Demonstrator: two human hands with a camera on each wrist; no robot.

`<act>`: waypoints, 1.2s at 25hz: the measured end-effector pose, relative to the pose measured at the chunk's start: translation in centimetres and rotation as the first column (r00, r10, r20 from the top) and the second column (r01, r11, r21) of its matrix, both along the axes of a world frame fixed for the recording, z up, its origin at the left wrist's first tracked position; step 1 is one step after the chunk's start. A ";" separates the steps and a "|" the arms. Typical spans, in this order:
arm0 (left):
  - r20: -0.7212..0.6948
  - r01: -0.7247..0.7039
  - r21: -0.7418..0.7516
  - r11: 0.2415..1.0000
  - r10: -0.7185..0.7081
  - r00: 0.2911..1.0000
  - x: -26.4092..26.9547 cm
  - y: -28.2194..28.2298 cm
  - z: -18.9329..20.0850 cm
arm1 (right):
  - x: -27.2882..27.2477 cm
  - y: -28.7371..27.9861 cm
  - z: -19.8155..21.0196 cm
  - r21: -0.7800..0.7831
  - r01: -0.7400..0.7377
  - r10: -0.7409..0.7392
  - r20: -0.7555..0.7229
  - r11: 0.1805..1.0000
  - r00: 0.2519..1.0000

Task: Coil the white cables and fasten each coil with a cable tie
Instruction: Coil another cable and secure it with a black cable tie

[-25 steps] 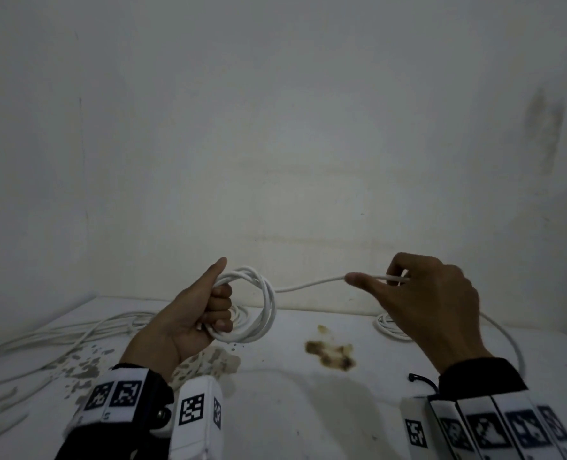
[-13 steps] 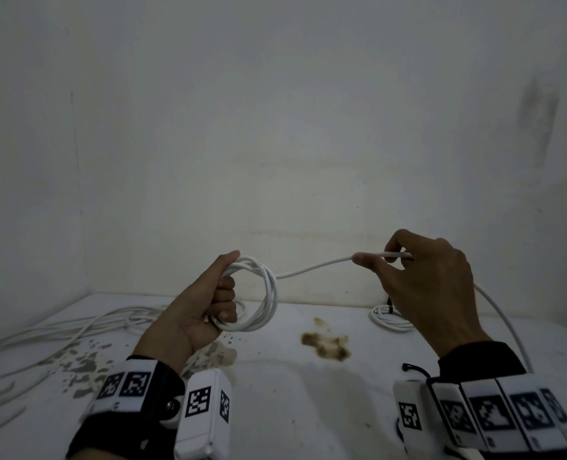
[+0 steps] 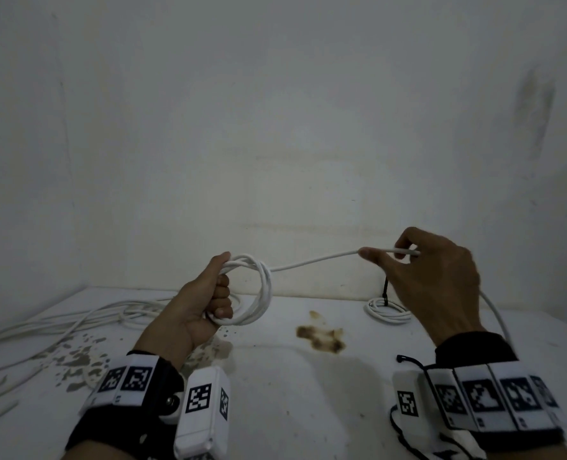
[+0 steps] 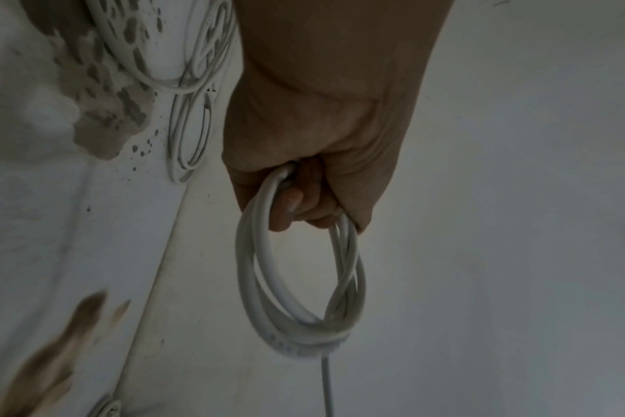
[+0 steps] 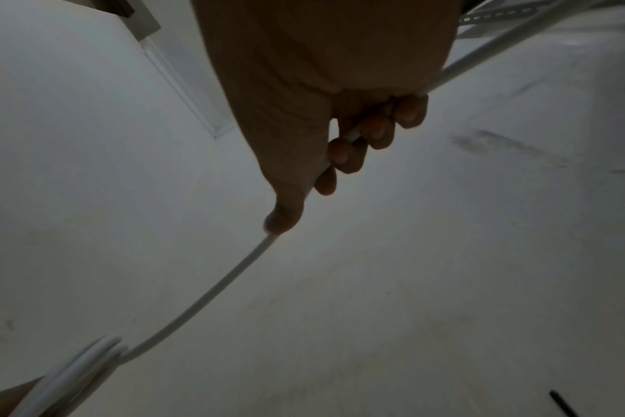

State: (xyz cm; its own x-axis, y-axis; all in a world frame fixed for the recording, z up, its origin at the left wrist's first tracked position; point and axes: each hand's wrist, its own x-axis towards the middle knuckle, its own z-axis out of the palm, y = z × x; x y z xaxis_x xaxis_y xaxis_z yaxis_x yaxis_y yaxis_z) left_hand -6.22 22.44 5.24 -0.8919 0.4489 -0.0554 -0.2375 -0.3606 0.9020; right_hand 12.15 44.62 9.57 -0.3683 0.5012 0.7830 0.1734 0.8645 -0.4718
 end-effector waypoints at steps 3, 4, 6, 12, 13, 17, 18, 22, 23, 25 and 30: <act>0.112 -0.078 0.161 0.984 0.060 0.992 -0.9 -0.3 -0.3 | 1.6 0.2 1.2 -0.111 -0.121 0.137 0.156 0.986 0.978; 0.146 -0.092 0.212 0.973 0.062 0.987 -1.1 -0.3 -0.3 | 1.8 -0.1 1.4 -0.133 -0.204 0.227 0.187 0.970 0.956; 0.189 -0.112 0.285 0.952 0.059 0.980 -1.1 0.0 -0.2 | 1.9 -0.9 2.0 -0.199 -0.364 0.404 0.225 0.910 0.886; 0.252 -0.156 0.393 0.906 0.056 0.966 -2.4 -1.0 -0.6 | 2.3 -2.1 2.2 -0.459 -0.503 0.681 0.480 0.732 0.553; 0.260 -0.140 0.425 0.895 0.027 0.965 -2.5 -1.1 -0.7 | 2.1 -2.2 1.9 -0.439 -0.511 0.673 0.502 0.739 0.543; 0.219 -0.060 0.427 0.902 -0.039 0.975 -2.7 -0.7 -0.7 | 1.7 -2.9 1.7 -0.269 -0.509 0.571 0.488 0.818 0.660; 0.199 -0.052 0.403 0.914 -0.033 0.979 -2.5 -0.5 -0.7 | 1.5 -3.1 1.6 -0.258 -0.504 0.563 0.474 0.824 0.677; 0.171 -0.029 0.400 0.916 -0.044 0.984 -1.8 0.2 -0.6 | 0.5 -4.8 1.1 -0.413 -0.561 0.690 0.310 0.718 0.654; 0.157 -0.013 0.384 0.923 -0.052 0.986 -1.5 0.5 -0.6 | 0.2 -5.4 0.9 -0.467 -0.580 0.727 0.241 0.667 0.643; 0.121 0.016 0.331 0.943 -0.059 0.991 -0.8 1.1 -0.4 | -0.4 -6.3 0.6 -0.559 -0.615 0.782 0.100 0.556 0.615; 0.000 0.134 0.153 0.979 -0.135 0.991 1.0 2.7 -0.2 | -1.1 -7.2 0.3 -0.665 -0.673 0.808 -0.176 0.323 0.562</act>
State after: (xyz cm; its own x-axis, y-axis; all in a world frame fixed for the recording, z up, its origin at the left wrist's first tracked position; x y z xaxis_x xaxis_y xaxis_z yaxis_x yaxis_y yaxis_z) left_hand -5.19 25.16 5.05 -0.8226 0.5685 0.0142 -0.3018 -0.4576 0.8363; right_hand 11.05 37.44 9.83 -0.9208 0.2493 0.2998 -0.2578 0.1876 -0.9478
